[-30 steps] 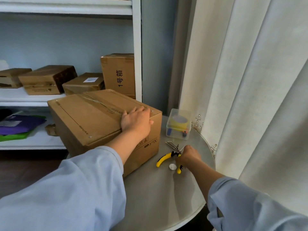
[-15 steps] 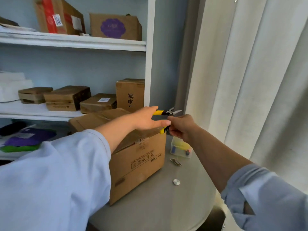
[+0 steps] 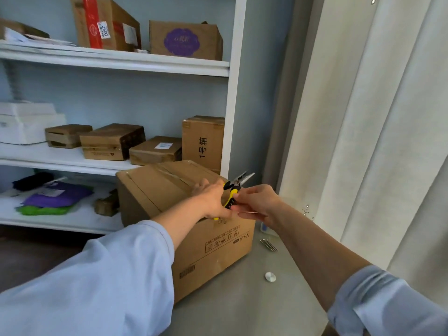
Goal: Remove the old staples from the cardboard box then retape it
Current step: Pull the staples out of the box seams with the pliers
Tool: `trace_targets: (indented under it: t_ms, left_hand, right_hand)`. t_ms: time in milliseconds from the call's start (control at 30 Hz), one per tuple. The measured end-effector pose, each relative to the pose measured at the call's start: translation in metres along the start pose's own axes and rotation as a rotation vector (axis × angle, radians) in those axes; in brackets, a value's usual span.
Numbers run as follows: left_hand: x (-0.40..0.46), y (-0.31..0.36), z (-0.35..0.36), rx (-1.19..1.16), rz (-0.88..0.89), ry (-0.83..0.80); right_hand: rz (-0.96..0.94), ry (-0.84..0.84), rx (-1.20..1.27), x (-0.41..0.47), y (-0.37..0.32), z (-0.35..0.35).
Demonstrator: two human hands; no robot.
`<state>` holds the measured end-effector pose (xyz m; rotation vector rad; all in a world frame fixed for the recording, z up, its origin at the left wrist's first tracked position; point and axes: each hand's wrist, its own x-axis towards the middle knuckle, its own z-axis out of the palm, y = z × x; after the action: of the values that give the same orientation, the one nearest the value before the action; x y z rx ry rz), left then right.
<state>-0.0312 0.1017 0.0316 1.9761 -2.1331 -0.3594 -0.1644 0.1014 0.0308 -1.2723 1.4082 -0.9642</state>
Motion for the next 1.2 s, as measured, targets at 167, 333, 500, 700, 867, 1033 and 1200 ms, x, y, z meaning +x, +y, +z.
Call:
trace_targets:
  t_ms: [167, 333, 500, 700, 867, 1033, 1200]
  left_hand:
    - [0.012, -0.009, 0.006, -0.068, -0.010, 0.089]
    - [0.016, -0.038, 0.001, -0.165, 0.051, 0.063]
    - [0.013, -0.075, -0.019, -0.106, 0.178, -0.082]
    - [0.008, -0.085, -0.028, 0.058, 0.329, -0.124]
    - [0.007, -0.087, -0.034, 0.185, 0.435, -0.039]
    - [0.006, -0.084, -0.044, 0.274, 0.468, -0.042]
    - [0.004, -0.088, -0.047, 0.300, 0.478, -0.036]
  right_hand:
    - [-0.165, 0.290, -0.308, 0.032, 0.017, -0.004]
    - [-0.231, 0.206, -0.536, 0.032, 0.035, 0.005]
    - [-0.378, 0.292, -0.686, 0.018, 0.048, 0.006]
    - [-0.394, 0.049, -0.500, 0.021, 0.050, 0.012]
    - [-0.409, 0.068, -0.527, 0.019, 0.057, 0.016]
    - [-0.411, 0.129, -0.584, 0.015, 0.063, 0.021]
    - [-0.433, 0.182, -0.706, 0.014, 0.063, 0.021]
